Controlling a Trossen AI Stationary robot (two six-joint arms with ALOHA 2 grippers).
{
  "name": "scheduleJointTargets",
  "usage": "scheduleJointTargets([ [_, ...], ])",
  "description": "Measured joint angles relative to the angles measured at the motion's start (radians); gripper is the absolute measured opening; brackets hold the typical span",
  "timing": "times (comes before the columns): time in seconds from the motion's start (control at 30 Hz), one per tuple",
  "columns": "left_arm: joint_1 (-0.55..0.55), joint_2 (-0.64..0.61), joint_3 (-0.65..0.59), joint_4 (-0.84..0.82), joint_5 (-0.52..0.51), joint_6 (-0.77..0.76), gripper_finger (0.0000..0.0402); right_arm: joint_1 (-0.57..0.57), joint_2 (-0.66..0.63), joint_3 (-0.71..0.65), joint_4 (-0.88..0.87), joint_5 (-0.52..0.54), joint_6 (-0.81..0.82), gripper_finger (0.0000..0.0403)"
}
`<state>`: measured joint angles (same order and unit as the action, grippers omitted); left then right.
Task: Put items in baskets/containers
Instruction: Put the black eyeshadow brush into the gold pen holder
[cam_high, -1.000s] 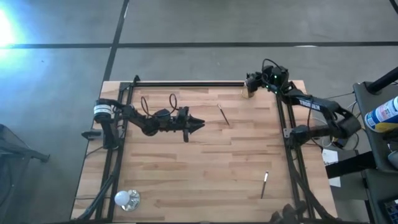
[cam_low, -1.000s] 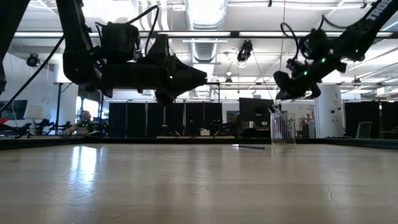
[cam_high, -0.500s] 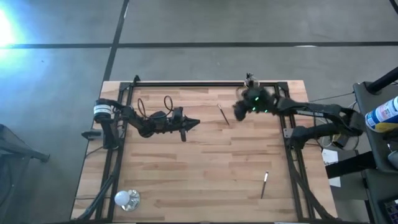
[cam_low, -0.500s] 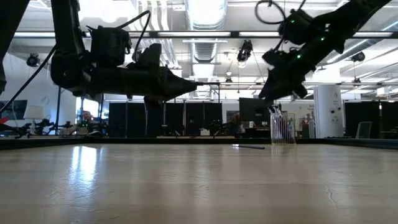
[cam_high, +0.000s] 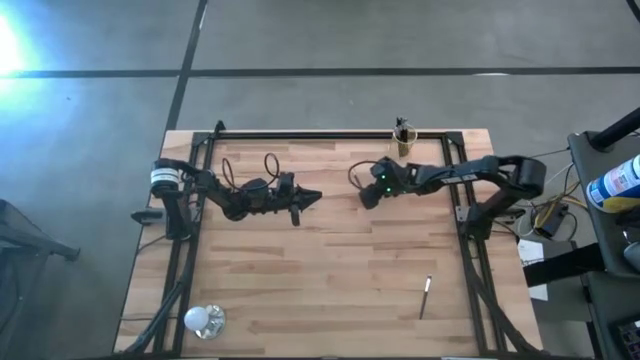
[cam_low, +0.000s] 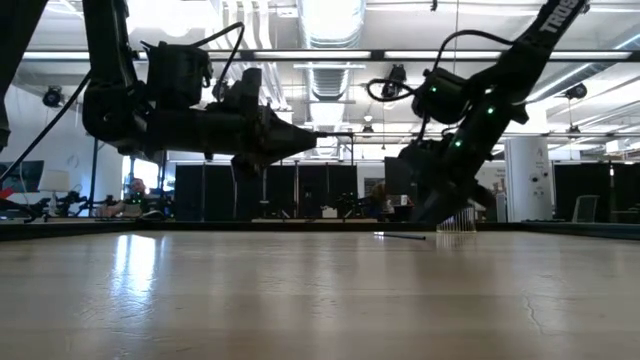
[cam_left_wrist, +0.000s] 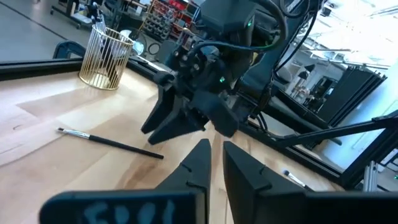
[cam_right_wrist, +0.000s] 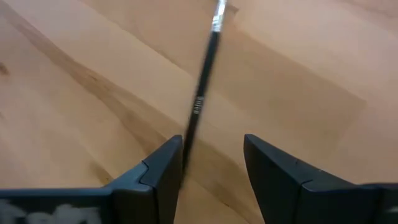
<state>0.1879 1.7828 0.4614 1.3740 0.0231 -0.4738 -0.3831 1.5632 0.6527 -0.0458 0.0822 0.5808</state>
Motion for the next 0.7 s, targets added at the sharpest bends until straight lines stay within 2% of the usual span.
scheduleJointTargets([
  [0.2,0.0,0.0,0.0,-0.002,0.0,-0.002,0.0041,0.044,0.077,0.073,-0.019,0.005,0.0,0.0147],
  [0.4,-0.001,0.0,0.0,-0.006,-0.002,-0.018,0.0042,0.064,0.154,0.164,-0.193,0.113,0.025,0.0129],
  [0.53,-0.001,0.0,0.0,-0.027,-0.009,-0.022,0.0042,0.079,0.186,0.194,-0.215,0.128,0.014,0.009],
  [0.7,0.005,0.0,0.0,-0.094,-0.067,-0.034,0.0042,0.085,0.194,0.2,-0.209,0.113,-0.005,0.002],
])
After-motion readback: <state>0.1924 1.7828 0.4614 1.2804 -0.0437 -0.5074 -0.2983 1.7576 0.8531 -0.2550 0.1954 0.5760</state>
